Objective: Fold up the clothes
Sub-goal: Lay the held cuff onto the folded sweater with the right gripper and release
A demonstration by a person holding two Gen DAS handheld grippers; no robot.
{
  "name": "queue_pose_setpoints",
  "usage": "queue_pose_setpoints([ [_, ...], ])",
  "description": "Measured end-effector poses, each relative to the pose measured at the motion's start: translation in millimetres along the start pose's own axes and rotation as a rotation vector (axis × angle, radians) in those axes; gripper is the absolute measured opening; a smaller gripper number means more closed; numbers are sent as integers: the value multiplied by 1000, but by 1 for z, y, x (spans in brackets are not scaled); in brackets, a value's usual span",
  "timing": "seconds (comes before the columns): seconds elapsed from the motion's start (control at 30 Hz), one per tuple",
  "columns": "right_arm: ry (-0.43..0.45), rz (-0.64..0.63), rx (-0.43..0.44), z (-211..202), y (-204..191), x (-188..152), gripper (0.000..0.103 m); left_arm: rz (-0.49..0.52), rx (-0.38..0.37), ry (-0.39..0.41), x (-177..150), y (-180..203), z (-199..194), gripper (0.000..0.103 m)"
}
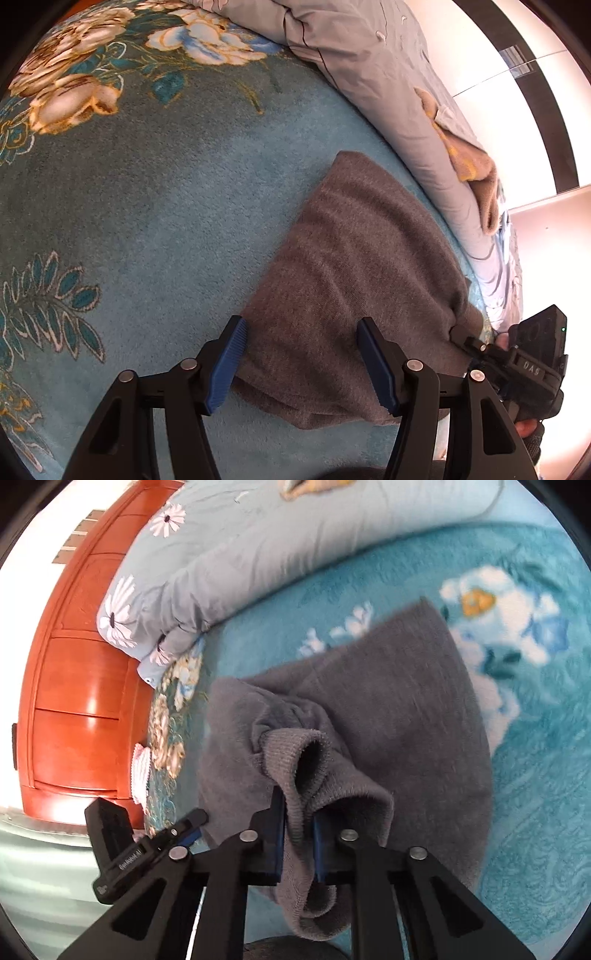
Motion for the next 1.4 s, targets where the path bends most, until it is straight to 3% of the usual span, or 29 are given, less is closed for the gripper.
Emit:
queue_pose_setpoints([
  [0.1,40,-58,32,-23,-22,22,11,13,-31,5,1,7,-6,66],
  [0.27,80,-176,3,-54,-34,47,11,50,-74,-26,-6,25,0,69],
  [0.47,4,-18,-117,-32,45,35,11,53,-76,-85,-29,39,15,70],
  [0.63,5,71,-118,-20,67,31,13,27,-89,-108,-36,39,14,72],
  [0.87,-14,-29,-156,-29,54,33,19,148,-97,-19,-9,51,-20,71],
  [1.07,51,-121,-277,-61,55,44,22,223,-103,37,6,63,-31,71],
  [1.17,72,-193,-255,-73,36,45,22,267,-140,41,4,81,-25,71],
  [1.3,-3,-311,-184,-48,3,30,22,313,-200,33,-2,106,-14,71],
  [1.4,-33,-311,-225,-33,15,28,22,304,-191,3,-8,99,-3,70],
])
Point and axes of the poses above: each gripper's, at about its wrist camera, not at the fingertips, and z roughly the way its jaws point, y to its right, x to its top, the point moved 10 cm from there along z, roughly the way its jaws point, and after that the axes turned 8 degrees about y, right-handed, at the moved point
